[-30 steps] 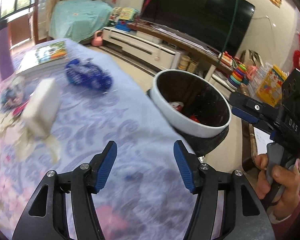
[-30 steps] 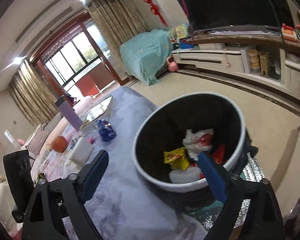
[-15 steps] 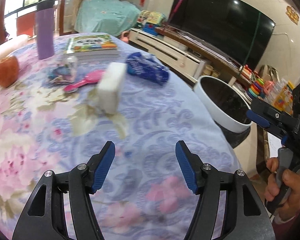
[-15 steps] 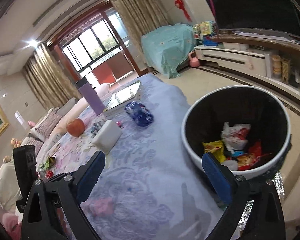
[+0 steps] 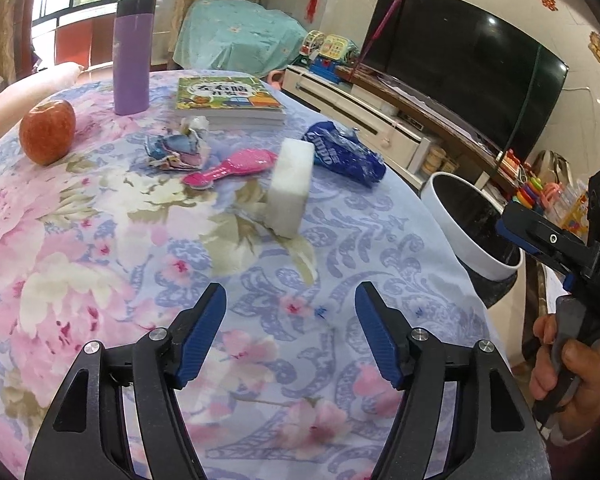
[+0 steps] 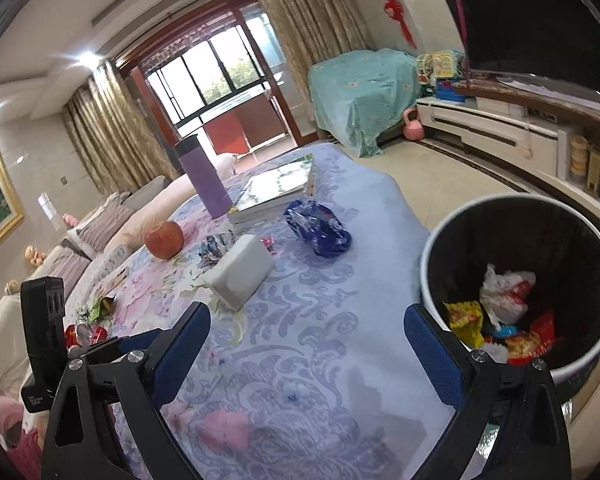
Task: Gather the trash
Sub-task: 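Move both open tools back to the trash on the table, then grasp the white foam block with the left tool while the right grasps the blue plastic bag, then carry the white foam block and blue plastic bag over the trash bin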
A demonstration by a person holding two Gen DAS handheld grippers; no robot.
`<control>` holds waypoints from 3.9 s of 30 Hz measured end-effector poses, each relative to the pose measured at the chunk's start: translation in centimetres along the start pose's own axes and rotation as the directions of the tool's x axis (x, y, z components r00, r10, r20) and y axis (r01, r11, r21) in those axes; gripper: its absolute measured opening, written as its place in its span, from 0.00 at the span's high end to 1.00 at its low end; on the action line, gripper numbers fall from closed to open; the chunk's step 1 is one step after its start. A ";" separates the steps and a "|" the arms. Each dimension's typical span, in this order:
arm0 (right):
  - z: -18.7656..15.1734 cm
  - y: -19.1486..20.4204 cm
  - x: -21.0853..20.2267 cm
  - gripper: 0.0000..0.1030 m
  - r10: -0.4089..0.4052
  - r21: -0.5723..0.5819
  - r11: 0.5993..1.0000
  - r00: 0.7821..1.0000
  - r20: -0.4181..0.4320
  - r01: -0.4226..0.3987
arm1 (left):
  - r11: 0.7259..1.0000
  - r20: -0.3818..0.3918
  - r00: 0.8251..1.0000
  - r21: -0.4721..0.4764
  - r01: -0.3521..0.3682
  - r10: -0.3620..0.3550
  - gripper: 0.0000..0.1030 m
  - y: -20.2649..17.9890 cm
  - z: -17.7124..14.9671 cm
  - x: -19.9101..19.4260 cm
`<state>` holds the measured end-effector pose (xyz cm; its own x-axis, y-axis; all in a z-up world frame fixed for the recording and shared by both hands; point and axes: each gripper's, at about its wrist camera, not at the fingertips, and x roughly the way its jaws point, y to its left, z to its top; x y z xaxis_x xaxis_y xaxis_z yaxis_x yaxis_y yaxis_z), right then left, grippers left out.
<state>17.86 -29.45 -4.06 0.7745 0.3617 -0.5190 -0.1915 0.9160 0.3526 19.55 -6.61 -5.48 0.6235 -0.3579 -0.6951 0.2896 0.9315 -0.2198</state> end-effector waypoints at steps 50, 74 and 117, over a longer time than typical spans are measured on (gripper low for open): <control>4.4 -1.3 11.9 0.60 -0.043 -0.088 0.996 0.981 -0.189 0.026 | 0.999 -0.026 0.999 0.046 0.027 -0.026 0.75 0.0 4.9 6.4; -0.1 -3.1 0.3 0.60 -0.037 0.066 0.997 0.997 -0.070 0.042 | 0.986 -0.051 0.991 0.113 0.125 -0.120 0.75 -6.5 1.3 2.7; -1.0 -13.9 -7.8 0.60 -0.205 0.222 0.955 0.979 0.017 0.197 | 0.933 -0.086 0.972 0.276 0.232 -0.217 0.75 -20.0 3.3 4.8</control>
<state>13.88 -44.81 -5.64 0.8075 0.1629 -0.5670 0.1033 0.9073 0.4077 19.11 -27.18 -2.15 0.4813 -0.5444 -0.6870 0.6156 0.7679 -0.1773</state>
